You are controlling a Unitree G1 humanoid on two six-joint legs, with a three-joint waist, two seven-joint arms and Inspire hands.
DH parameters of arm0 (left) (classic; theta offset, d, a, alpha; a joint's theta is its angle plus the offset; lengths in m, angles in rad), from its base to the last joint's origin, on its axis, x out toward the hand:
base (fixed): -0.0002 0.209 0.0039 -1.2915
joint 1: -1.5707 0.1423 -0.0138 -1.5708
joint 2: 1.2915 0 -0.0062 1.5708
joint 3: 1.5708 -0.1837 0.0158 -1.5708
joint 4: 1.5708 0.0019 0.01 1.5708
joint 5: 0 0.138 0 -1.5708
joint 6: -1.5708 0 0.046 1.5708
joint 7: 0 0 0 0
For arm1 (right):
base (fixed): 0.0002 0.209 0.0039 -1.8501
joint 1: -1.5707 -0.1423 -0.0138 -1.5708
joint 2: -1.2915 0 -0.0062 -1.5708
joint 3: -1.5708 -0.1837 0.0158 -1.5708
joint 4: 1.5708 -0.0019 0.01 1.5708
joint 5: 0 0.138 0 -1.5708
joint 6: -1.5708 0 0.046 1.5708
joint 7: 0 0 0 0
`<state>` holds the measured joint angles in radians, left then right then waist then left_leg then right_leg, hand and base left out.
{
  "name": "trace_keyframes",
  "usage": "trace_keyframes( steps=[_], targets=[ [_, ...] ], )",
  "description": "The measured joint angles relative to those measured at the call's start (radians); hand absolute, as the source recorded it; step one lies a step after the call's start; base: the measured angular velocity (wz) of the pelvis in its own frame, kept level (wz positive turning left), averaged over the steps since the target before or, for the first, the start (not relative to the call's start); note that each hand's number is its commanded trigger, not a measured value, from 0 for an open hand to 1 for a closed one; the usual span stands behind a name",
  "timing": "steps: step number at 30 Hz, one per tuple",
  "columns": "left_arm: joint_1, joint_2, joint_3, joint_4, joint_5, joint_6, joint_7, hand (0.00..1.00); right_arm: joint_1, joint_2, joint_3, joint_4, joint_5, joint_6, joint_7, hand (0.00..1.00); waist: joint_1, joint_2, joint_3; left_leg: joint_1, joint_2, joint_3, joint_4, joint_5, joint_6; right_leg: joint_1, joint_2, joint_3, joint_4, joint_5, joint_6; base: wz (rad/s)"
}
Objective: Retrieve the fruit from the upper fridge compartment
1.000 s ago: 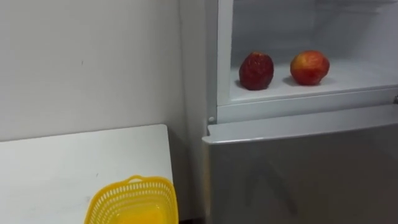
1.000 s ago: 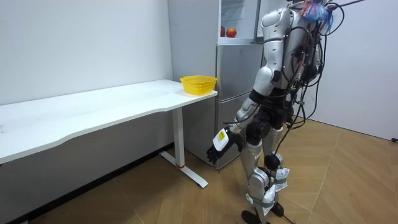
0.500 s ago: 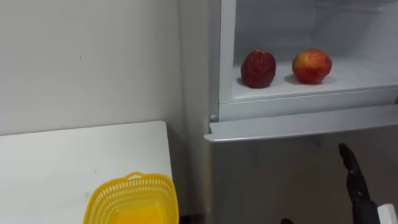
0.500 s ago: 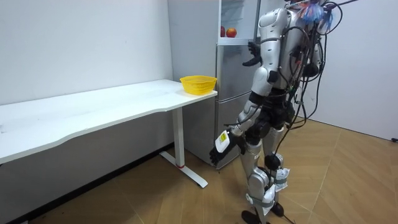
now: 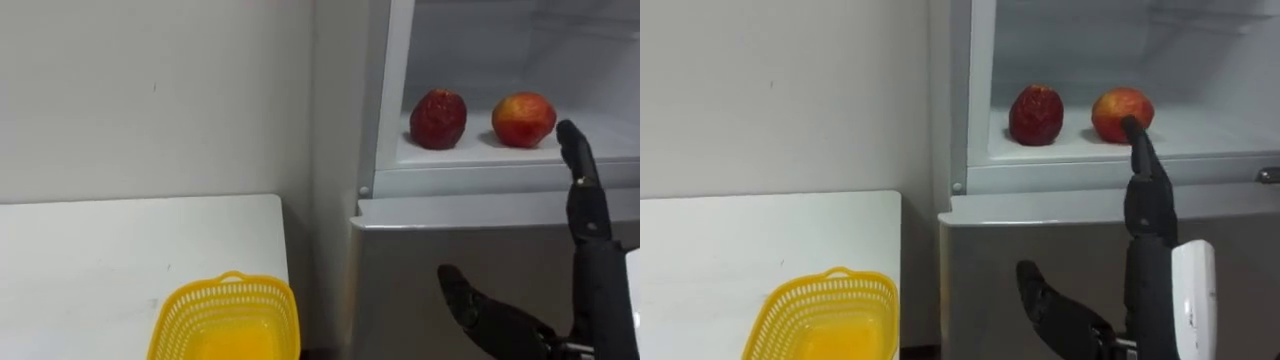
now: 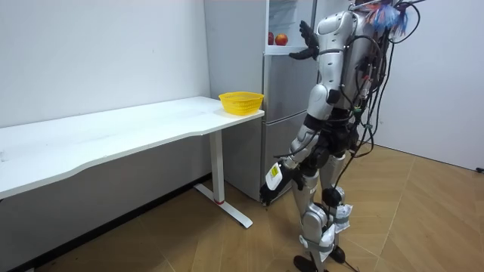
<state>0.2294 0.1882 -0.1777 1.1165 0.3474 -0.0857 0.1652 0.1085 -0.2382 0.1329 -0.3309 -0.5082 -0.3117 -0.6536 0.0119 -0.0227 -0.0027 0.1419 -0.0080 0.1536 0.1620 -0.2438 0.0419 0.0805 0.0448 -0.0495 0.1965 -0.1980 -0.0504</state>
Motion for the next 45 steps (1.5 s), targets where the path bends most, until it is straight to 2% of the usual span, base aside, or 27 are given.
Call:
trace_keyframes(
  steps=[2, 4, 6, 8, 12, 14, 16, 22, 28, 36, 42, 45],
  targets=[
    [0.001, 0.005, 0.018, -0.02, 0.014, 0.0, -0.002, 0.0, -0.031, -0.004, -0.007, -0.003, 0.002, -0.001, -0.003, 0.0, 0.0, -0.01, -0.0067, -0.006, 0.001, -0.01, 0.003, 0.0, 0.0, 0.004, 0.001, -0.011, -0.013, 0.005, -0.001, 0.14],
    [-0.006, 0.007, 0.027, -0.025, 0.017, 0.001, -0.002, 0.0, -0.051, -0.007, -0.026, -0.002, 0.008, -0.003, -0.003, 0.0, 0.0, -0.016, -0.0086, -0.008, 0.0, -0.021, 0.009, 0.0, 0.0, 0.008, -0.001, -0.025, -0.012, 0.005, -0.001, 0.15],
    [-0.004, 0.008, 0.034, -0.038, 0.018, 0.001, -0.002, 0.0, -0.08, -0.016, -0.045, 0.009, 0.051, -0.006, -0.001, 0.0, 0.0, -0.017, -0.0077, -0.007, 0.001, -0.024, 0.009, 0.0, 0.0, 0.011, -0.004, -0.032, -0.011, 0.006, -0.001, 0.08],
    [0.001, 0.013, 0.041, -0.039, 0.02, 0.006, -0.002, 0.0, -0.1, -0.023, -0.081, 0.016, 0.091, -0.002, 0.006, 0.0, -0.003, -0.02, -0.0017, -0.008, 0.005, -0.031, 0.009, 0.0, 0.0, 0.019, -0.01, -0.042, -0.013, 0.006, -0.001, 0.1],
    [0.002, 0.022, 0.058, -0.039, 0.02, 0.026, -0.006, 0.0, -0.132, -0.03, -0.14, 0.06, 0.112, 0.012, 0.026, 0.0, -0.008, -0.029, 0.0052, -0.012, 0.004, -0.042, 0.015, 0.0, 0.0, 0.021, -0.012, -0.067, -0.014, 0.006, -0.001, 0.08],
    [0.003, 0.024, 0.058, -0.039, 0.023, 0.043, -0.024, 0.0, -0.138, -0.042, -0.166, 0.085, 0.117, 0.03, 0.034, 0.0, -0.005, -0.029, 0.0055, -0.012, 0.0, -0.049, 0.015, 0.0, 0.0, 0.023, -0.012, -0.068, -0.025, 0.006, -0.001, 0.05],
    [0.006, 0.023, 0.066, -0.038, 0.053, 0.054, -0.044, 0.0, -0.154, -0.042, -0.194, 0.109, 0.119, 0.031, 0.035, 0.0, -0.005, -0.028, 0.006, -0.012, -0.003, -0.049, 0.016, 0.0, 0.0, 0.023, -0.01, -0.067, -0.027, 0.006, -0.001, 0.03],
    [0.001, 0.013, 0.128, -0.037, 0.123, 0.059, -0.083, 0.0, -0.234, -0.045, -0.281, 0.154, 0.169, 0.043, 0.034, 0.0, 0.009, -0.03, 0.003, -0.015, -0.004, -0.066, 0.02, 0.0, 0.0, 0.024, -0.013, -0.09, -0.028, 0.006, -0.001, 0.07],
    [-0.003, 0.01, 0.138, -0.039, 0.126, 0.063, -0.11, 0.0, -0.286, -0.05, -0.283, 0.196, 0.233, 0.051, 0.05, 0.0, 0.023, -0.034, 0.0045, -0.009, -0.001, -0.078, 0.022, 0.001, -0.001, 0.039, -0.016, -0.096, -0.029, 0.006, -0.001, 0.04],
    [0.003, 0.01, 0.167, -0.066, 0.126, 0.064, -0.119, 0.0, -0.327, -0.052, -0.283, 0.245, 0.273, 0.053, 0.111, 0.0, 0.024, -0.048, 0.0117, -0.011, -0.003, -0.083, 0.034, 0.002, -0.001, 0.04, -0.023, -0.097, -0.029, 0.005, -0.001, 0.01],
    [0.001, 0.01, 0.167, -0.076, 0.127, 0.066, -0.118, 0.0, -0.336, -0.087, -0.273, 0.264, 0.29, 0.056, 0.142, 0.0, 0.045, -0.053, 0.0097, -0.01, -0.004, -0.084, 0.039, 0.002, 0.0, 0.042, -0.024, -0.098, -0.026, 0.006, 0.0, 0.0],
    [0.0, 0.01, 0.166, -0.079, 0.127, 0.068, -0.119, 0.0, -0.37, -0.11, -0.268, 0.308, 0.32, 0.083, 0.162, 0.0, 0.052, -0.052, 0.0092, -0.011, -0.004, -0.089, 0.04, 0.002, 0.0, 0.042, -0.025, -0.106, -0.025, 0.006, -0.001, 0.05]
  ],
)
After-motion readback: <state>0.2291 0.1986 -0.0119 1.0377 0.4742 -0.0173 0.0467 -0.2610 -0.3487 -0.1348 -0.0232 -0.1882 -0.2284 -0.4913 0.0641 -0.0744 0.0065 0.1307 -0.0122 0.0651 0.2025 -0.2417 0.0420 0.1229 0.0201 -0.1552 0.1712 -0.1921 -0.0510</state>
